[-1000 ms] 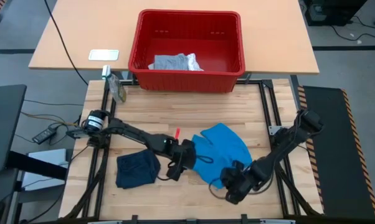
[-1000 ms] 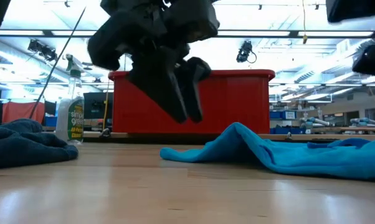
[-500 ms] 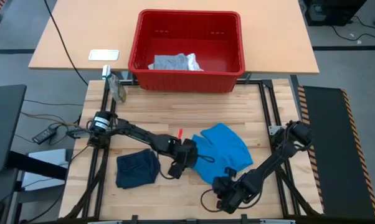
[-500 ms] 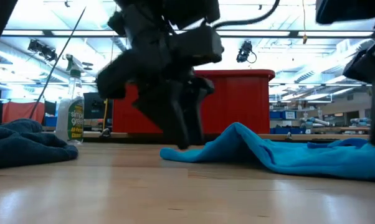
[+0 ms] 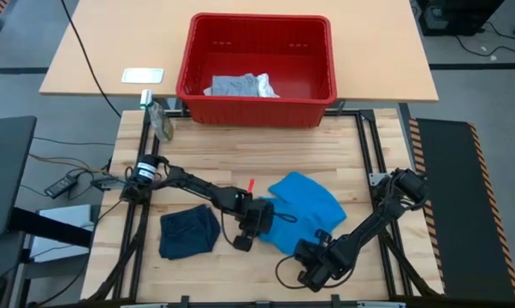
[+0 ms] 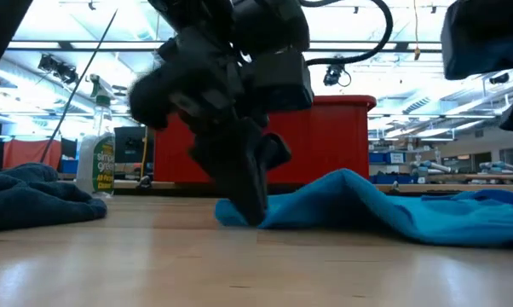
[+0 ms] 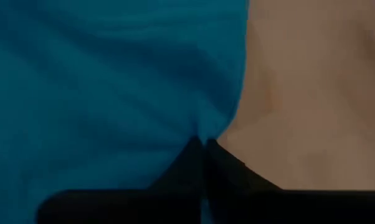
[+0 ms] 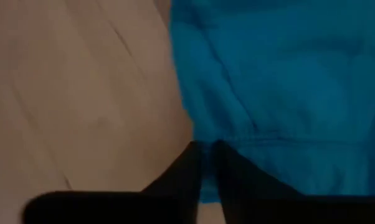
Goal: Fold laundry
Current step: Fold the light blue shorts
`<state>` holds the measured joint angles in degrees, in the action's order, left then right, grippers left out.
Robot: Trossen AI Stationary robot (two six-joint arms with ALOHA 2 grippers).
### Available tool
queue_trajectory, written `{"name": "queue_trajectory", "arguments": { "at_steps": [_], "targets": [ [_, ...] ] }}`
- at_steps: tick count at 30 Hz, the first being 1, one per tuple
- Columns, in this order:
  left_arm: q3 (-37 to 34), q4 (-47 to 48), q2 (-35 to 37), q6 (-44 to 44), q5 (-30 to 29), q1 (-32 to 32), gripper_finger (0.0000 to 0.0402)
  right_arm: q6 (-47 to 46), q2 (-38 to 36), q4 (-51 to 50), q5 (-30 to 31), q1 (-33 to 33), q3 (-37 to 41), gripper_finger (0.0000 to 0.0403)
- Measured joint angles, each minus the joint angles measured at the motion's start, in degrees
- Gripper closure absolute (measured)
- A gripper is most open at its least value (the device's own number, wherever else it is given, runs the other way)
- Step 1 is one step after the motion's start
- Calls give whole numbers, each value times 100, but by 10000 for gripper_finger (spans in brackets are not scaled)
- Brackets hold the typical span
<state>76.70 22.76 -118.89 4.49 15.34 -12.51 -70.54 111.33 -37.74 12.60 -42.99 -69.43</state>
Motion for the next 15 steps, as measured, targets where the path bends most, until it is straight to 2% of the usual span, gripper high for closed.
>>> {"name": "queue_trajectory", "arguments": {
  "at_steps": [3, 8, 15],
  "targets": [
    [29, -76, 36, -261, 223, -162, 395, -2, -40, 12, -230, -32, 0, 393],
    [203, 166, 283, -555, 259, -465, 399, -45, -223, -47, -1004, -138, -107, 396],
    [749, 632, 677, -600, 142, -529, 400, -386, -887, -535, -822, -417, -345, 400]
  ]
}}
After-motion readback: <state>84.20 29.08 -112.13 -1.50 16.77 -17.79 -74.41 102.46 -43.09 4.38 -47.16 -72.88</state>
